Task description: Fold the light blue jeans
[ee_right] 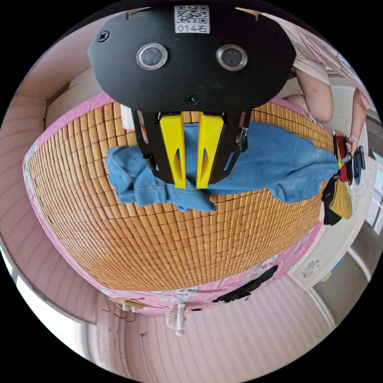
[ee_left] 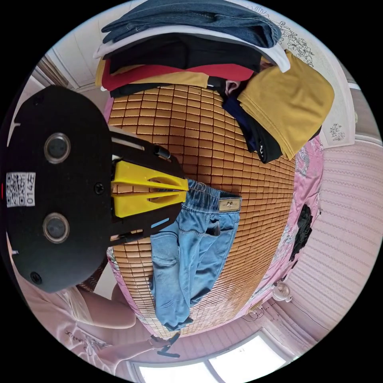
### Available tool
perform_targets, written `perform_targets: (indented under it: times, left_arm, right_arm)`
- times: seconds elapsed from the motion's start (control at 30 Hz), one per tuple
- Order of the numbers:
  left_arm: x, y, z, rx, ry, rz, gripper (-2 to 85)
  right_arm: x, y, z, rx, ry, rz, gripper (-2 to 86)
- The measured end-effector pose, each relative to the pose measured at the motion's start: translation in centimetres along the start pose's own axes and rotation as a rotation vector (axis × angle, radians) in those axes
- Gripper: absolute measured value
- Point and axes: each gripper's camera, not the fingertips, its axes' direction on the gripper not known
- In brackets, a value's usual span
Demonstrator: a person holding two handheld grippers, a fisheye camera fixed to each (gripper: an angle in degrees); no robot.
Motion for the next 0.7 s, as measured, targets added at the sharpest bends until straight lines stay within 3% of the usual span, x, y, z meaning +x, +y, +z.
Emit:
perform_targets:
  times: [0.13, 0.27, 0.33, 0.4, 0.5, 0.6, 0.7]
  left_arm:
    - [0.0, -0.1, -1.1, 0.049, -0.009, -0.012, -1.0]
    - [0.7, -0.2, -2.1, 0.071, -0.068, 0.031, -1.0]
    - [0.9, -0.4, -3.3, 0.119, -0.082, 0.022, -1.0]
    - [0.7, -0.4, -4.9, 0.181, -0.06, -0.002, -1.0]
    - [0.6, 0.4, -7.4, 0.254, -0.063, -0.002, -1.0]
    - [0.1, 2.9, -9.5, 0.325, -0.013, -0.019, -1.0]
    - [-0.6, 7.1, -9.6, 0.308, 0.031, -0.026, -1.0]
  right_arm:
    - [-1.3, -2.1, 5.2, -0.195, 0.084, 0.005, 10.4]
    - [0.0, -3.8, 4.7, -0.122, 0.075, 0.038, 2.4]
    - [1.4, -4.6, 2.6, -0.018, -0.019, 0.09, 1.2]
    - [3.5, -4.4, -2.4, 0.22, -0.209, 0.158, 0.5]
    - [5.6, -0.4, -8.5, 0.485, -0.32, 0.173, 0.3]
    - [7.4, 6.7, -12.0, 0.602, -0.389, 0.176, 0.2]
    - [7.9, 14.0, -11.6, 0.517, -0.346, 0.222, 0.4]
